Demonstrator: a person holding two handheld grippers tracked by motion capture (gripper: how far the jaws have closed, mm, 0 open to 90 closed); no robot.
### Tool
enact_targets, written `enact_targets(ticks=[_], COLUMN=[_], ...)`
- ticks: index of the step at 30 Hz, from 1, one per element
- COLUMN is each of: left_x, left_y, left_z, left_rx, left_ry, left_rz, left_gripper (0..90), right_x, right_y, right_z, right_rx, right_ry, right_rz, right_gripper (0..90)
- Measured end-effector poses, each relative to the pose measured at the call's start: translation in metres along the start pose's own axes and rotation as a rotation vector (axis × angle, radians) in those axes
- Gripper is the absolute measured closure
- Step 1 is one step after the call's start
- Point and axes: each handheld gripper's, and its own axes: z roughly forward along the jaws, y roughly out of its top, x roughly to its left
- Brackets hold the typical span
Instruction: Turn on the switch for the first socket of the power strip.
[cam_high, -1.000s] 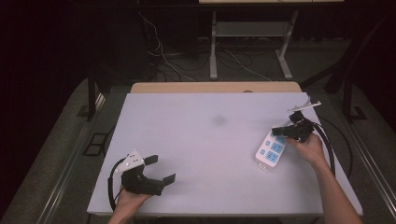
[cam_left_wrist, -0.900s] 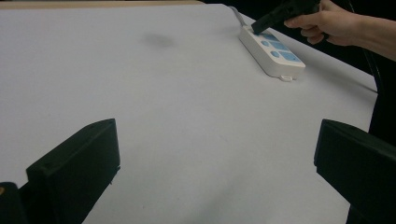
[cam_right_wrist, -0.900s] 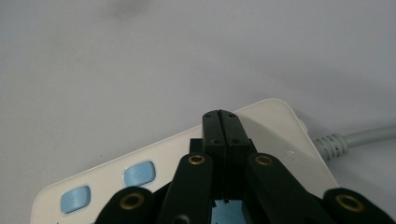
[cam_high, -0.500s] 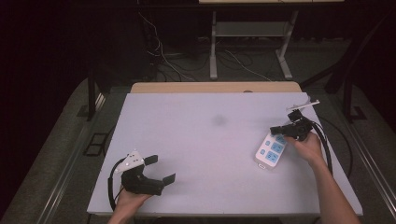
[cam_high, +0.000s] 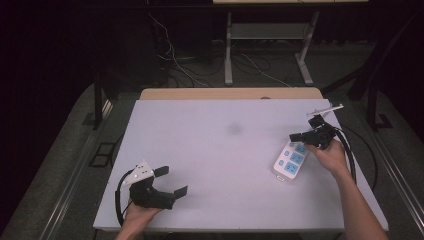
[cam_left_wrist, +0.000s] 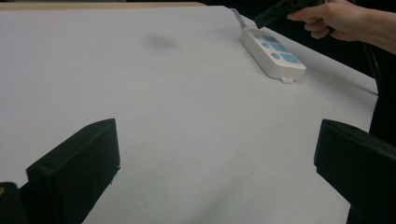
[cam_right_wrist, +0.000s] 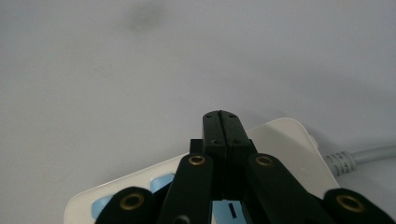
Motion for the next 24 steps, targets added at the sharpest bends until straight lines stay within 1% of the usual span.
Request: enact_targets(ticks=[8,13,14,18,24], left_x=[0.0,-0.001,-0.001,-0.001,-0.001], left_y=[0.0,0.0,0.0,0.0,0.0], left_z=[0.0,0.0,0.0,0.0,0.0], left_rx=[-0.002,-0.002,-0.002,-0.003,-0.005], left_ry=[-0.002,-0.004,-0.004,-0.005,-0.006], left_rz=[0.002,0.001,0.002,0.0,0.0], left_gripper=[0.0,0.0,0.0,0.0,0.0], right_x=[0.002,0.002,0.003,0.003,0.007], right_y=[0.001,0.0,0.0,-0.001,-0.002], right_z=[-0.01,-0.018,-0.021,-0.024,-0.032], right_rx=[-0.011,-0.018,-0.02,-0.025,-0.037], right_ry=[-0.006,-0.012,-0.012,-0.013,-0.012], right_rz=[0.004,0.013,0.021,0.026,0.036], right_gripper=[90.0,90.0,90.0,90.0,90.0])
